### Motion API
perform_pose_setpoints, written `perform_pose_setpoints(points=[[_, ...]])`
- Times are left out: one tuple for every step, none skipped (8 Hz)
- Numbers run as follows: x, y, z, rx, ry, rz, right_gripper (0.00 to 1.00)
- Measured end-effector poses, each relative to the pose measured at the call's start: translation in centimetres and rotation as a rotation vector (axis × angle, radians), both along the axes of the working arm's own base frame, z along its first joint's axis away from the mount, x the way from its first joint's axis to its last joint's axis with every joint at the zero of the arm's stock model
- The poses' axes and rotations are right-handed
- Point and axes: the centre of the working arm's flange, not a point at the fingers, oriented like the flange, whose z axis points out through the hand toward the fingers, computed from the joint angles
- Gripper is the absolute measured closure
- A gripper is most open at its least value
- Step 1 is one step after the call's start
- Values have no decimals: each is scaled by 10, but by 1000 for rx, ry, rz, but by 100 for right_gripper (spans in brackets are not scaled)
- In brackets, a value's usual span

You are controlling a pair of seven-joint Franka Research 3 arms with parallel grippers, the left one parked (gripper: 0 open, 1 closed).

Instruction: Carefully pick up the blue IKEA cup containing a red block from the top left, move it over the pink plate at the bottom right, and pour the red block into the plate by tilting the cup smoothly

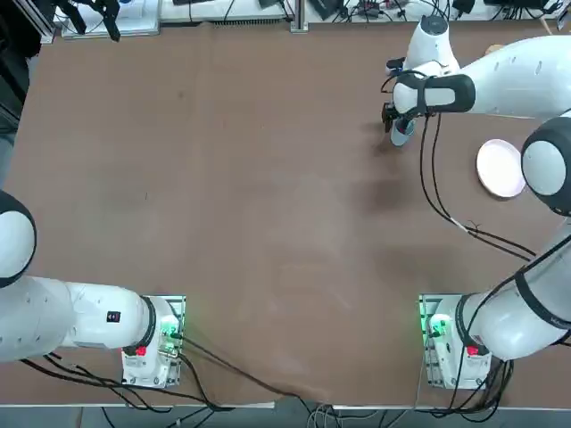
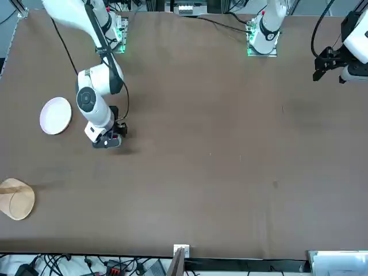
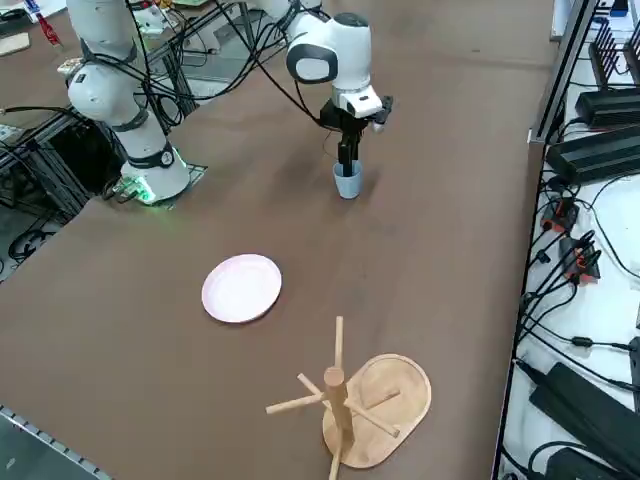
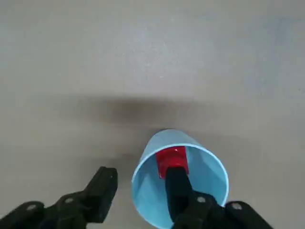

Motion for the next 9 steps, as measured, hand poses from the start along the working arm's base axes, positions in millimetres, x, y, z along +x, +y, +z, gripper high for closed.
perform_pose_setpoints(points=[[1,-1,2,0,-3,-1,59],[1,-2,2,0,-4,-2,70],[1,-1,3,1,-5,-2,78],[1,-2,2,-1,-4,-2,97],[2,-5,5,-2,-7,-5,98],[2,-5,5,-2,-7,-5,98],[2,-5,5,-3,-7,-8,98],[2,-5,5,-3,-6,-10,98],[1,-5,5,-4,-3,-10,98]])
